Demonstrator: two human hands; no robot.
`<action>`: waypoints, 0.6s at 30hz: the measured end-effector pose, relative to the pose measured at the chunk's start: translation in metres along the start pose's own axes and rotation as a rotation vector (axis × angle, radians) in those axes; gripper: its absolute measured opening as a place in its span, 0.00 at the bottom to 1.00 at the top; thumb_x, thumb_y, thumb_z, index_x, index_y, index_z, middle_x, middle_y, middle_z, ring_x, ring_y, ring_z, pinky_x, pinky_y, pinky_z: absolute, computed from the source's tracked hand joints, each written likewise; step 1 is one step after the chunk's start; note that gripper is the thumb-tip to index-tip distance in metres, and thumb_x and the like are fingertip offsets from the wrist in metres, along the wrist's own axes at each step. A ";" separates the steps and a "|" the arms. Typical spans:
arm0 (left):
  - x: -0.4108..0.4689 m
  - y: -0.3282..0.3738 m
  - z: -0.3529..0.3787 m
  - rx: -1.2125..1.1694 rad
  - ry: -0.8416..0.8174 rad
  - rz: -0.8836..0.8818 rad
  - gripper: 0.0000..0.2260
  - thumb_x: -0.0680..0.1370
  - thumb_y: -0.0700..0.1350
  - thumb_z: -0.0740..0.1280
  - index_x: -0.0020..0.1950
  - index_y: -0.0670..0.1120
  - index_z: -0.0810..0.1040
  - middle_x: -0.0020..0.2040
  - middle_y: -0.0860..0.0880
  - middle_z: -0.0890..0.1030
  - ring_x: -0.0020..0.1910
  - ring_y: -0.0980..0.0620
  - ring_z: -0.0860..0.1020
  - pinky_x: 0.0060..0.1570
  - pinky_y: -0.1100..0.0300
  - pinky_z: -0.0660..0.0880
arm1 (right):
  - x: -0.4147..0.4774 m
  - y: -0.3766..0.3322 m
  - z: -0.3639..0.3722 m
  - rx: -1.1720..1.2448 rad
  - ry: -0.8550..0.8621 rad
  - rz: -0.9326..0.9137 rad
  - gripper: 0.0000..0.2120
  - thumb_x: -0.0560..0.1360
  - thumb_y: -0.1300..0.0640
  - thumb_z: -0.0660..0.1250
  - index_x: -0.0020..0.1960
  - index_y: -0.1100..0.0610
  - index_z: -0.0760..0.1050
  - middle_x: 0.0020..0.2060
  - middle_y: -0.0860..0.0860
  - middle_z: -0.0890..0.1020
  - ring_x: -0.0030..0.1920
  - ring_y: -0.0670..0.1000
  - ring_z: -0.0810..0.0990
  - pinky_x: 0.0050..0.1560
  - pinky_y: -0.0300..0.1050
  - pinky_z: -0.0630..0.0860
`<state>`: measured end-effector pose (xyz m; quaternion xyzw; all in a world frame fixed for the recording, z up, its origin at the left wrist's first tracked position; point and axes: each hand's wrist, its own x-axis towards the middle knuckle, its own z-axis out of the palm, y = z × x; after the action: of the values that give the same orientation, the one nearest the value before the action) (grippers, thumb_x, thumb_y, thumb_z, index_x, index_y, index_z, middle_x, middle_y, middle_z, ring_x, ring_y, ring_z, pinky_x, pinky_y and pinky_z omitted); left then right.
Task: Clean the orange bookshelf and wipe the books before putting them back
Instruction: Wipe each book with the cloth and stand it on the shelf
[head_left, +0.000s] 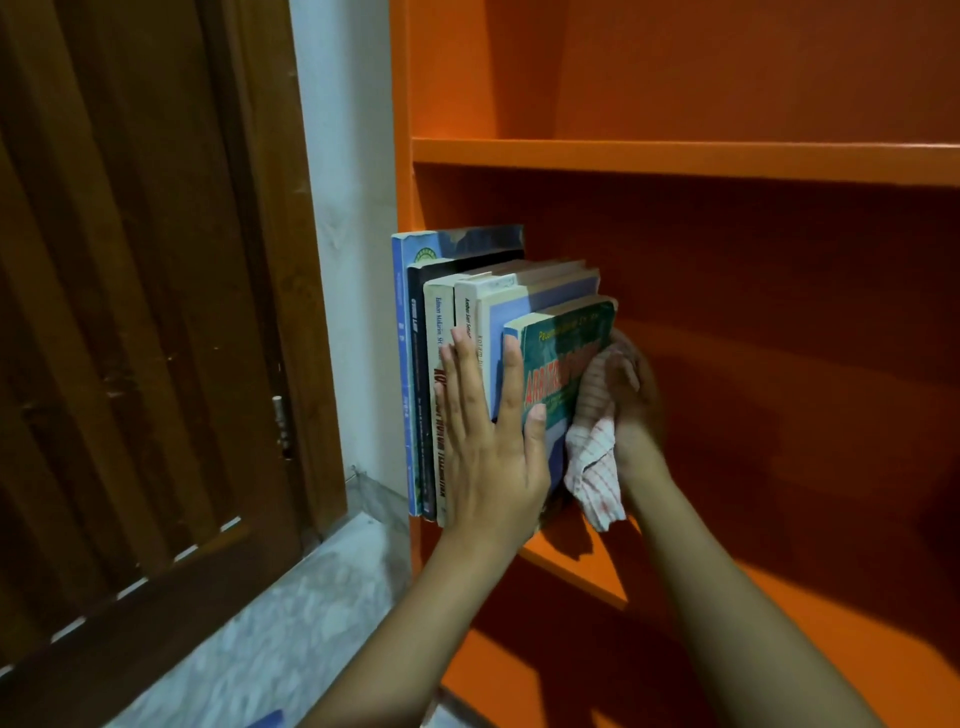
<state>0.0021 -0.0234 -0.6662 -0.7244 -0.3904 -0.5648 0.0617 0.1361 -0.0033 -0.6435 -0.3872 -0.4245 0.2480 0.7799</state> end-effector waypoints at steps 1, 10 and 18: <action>0.000 0.000 0.001 -0.002 0.011 -0.004 0.28 0.81 0.46 0.58 0.77 0.47 0.47 0.77 0.41 0.42 0.76 0.42 0.41 0.75 0.51 0.39 | -0.003 0.003 0.001 0.000 -0.022 0.001 0.12 0.79 0.66 0.57 0.60 0.58 0.71 0.53 0.50 0.78 0.48 0.36 0.80 0.47 0.30 0.75; 0.000 0.001 0.005 -0.041 0.084 0.006 0.30 0.80 0.42 0.59 0.77 0.44 0.46 0.77 0.40 0.46 0.76 0.41 0.45 0.75 0.49 0.41 | -0.009 0.002 -0.002 -0.051 -0.064 0.026 0.12 0.79 0.61 0.59 0.62 0.58 0.72 0.62 0.56 0.77 0.62 0.53 0.76 0.61 0.47 0.74; -0.001 0.000 0.000 -0.049 0.075 0.021 0.28 0.80 0.44 0.59 0.76 0.44 0.50 0.76 0.38 0.48 0.76 0.41 0.47 0.75 0.50 0.44 | -0.016 -0.002 -0.005 -0.136 -0.059 0.029 0.10 0.80 0.60 0.59 0.58 0.51 0.73 0.53 0.44 0.79 0.51 0.38 0.78 0.50 0.34 0.76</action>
<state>0.0021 -0.0233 -0.6671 -0.7083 -0.3661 -0.6001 0.0645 0.1320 -0.0179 -0.6510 -0.4378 -0.4576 0.2414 0.7352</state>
